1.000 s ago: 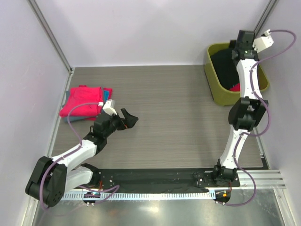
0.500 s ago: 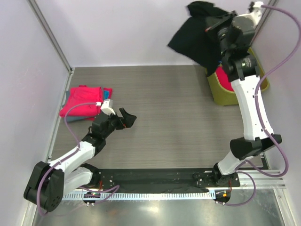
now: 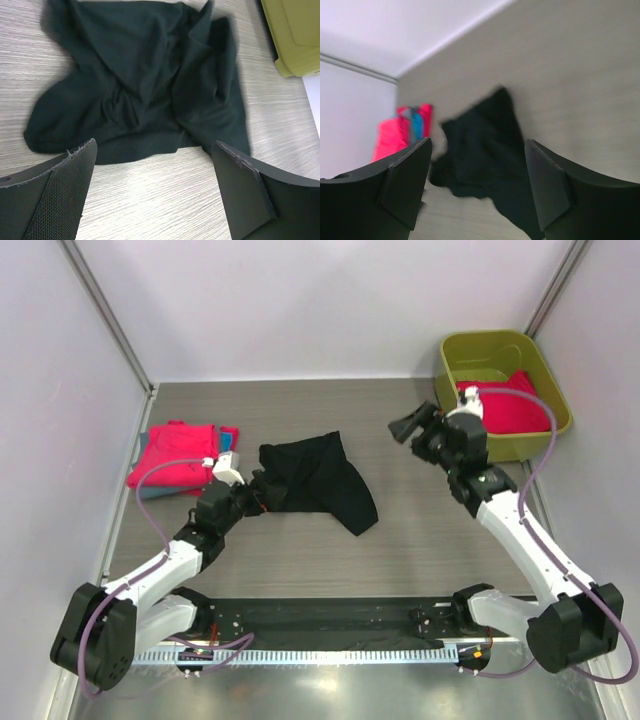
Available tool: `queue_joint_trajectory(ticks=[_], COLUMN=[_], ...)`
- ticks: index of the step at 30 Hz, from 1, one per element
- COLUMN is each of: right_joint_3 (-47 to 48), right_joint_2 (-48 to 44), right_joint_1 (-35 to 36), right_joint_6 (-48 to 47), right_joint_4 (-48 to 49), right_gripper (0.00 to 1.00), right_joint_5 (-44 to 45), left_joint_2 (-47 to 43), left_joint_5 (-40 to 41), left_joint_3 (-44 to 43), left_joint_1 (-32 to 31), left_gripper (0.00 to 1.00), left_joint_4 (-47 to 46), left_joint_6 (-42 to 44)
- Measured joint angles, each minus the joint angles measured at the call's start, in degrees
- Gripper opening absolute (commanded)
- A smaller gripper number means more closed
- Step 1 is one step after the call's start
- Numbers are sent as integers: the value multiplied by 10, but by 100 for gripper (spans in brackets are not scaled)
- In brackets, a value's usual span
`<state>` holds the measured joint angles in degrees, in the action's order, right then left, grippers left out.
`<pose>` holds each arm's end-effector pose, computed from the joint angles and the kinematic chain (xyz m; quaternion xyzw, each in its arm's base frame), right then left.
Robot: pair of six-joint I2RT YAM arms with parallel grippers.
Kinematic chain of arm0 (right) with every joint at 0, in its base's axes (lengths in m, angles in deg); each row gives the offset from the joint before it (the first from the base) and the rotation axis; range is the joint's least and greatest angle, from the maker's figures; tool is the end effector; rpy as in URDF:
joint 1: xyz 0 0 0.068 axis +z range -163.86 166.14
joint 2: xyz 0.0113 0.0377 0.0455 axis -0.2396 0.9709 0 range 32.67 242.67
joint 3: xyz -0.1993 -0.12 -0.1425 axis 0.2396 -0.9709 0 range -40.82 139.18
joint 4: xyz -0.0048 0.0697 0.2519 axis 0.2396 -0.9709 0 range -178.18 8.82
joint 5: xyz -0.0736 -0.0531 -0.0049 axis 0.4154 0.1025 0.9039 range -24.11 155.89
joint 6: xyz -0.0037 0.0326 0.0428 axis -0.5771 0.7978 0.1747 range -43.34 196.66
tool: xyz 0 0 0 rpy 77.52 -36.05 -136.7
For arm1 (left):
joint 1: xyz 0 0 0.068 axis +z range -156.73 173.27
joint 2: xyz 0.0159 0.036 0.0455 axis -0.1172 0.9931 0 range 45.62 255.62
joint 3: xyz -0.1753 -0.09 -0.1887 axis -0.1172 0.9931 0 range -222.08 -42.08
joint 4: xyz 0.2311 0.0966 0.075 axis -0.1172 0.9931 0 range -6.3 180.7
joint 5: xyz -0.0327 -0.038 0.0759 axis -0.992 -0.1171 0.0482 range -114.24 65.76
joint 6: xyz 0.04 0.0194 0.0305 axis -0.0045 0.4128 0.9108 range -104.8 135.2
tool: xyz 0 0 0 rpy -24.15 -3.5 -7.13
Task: Fold and stack the t-shirts
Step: Move the tshirt to the center of the board
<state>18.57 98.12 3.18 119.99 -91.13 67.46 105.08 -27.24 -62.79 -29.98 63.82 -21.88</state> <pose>0.2542 0.0770 0.3572 0.1896 0.7758 0.2931 0.5256 0.1997 -0.0879 0.1989 -0.0828 0.8091 -0.3106 0.4920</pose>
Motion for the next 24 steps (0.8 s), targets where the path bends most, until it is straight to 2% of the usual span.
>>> queue_joint_trajectory(ticks=[2,5,15,20,24], right_joint_3=[-69,-117,-129,-192,-202], right_joint_2=[-20,-14,75,111,154], right_joint_1=[4,34,246,259,259], right_joint_6=[-14,-54,-200,-228,-231], right_joint_4=[12,19,97,165,180], right_gripper=[81,66,60,57,61], right_joint_5=[2,10,128,146,137], left_joint_2=[1,11,12,12,39], left_joint_5=[2,2,9,10,10], left_joint_3=[0,0,0,0,-13], left_joint_1=[0,0,0,0,0], left_gripper=[97,97,95,83,82], left_joint_4=[1,1,13,13,20], left_joint_6=[0,0,0,0,0])
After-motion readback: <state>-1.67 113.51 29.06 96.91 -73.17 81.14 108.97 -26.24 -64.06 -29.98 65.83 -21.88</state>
